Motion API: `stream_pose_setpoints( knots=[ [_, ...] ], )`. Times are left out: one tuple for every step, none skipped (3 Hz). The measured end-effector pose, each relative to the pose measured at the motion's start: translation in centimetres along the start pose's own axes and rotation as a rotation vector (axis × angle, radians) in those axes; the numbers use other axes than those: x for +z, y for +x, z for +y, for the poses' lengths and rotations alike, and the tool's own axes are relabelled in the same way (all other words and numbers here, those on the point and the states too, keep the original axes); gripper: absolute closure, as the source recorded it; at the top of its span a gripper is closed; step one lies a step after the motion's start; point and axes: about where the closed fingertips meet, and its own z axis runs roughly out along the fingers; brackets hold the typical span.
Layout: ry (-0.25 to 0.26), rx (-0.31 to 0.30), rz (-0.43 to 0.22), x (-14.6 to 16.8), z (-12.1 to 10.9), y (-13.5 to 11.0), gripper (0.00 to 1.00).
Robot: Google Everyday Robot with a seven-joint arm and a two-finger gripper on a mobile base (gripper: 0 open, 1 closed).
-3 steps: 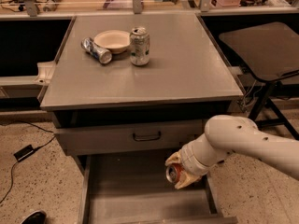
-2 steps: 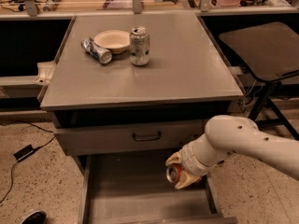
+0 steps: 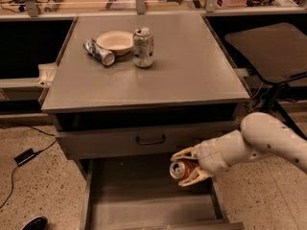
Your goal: Pick coke can from middle drawer and place on counter
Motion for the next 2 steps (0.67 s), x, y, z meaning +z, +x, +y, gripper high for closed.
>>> stream_pose_setpoints(
  knots=[
    [0.22, -0.083, -0.404, -7.4, -1.9, -2.6, 1.0],
    [0.387, -0.19, -0.635, -15.7, -3.7, -4.7, 1.0]
  ],
)
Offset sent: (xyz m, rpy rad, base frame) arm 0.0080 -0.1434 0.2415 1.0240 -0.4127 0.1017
